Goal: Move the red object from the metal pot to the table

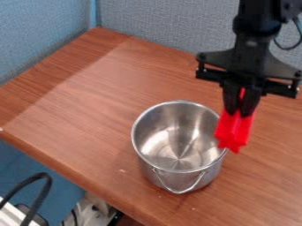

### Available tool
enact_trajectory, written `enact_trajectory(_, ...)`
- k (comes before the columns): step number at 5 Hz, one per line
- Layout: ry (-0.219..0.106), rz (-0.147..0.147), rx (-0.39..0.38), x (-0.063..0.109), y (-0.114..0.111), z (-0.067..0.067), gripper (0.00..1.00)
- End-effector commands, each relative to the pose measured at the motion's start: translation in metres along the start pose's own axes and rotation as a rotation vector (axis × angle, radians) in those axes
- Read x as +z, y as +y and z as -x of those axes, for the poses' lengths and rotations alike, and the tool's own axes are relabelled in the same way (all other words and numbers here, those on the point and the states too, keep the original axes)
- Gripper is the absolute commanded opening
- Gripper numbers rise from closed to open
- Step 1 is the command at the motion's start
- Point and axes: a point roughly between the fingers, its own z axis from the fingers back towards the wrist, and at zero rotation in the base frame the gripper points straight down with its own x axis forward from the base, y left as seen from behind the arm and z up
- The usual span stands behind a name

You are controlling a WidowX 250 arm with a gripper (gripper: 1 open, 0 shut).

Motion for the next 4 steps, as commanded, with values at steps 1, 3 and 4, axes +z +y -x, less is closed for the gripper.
enact_trajectory(1, -0.036, 0.021, -0.041, 0.003, -0.003, 0.006, 0.00)
enact_trajectory(3, -0.050, 0.044, -0.043, -0.023, -0.002, 0.013, 0.00)
enact_trajectory(4, -0.048, 0.052, -0.096, -0.030, -0.016, 0.017, 0.00)
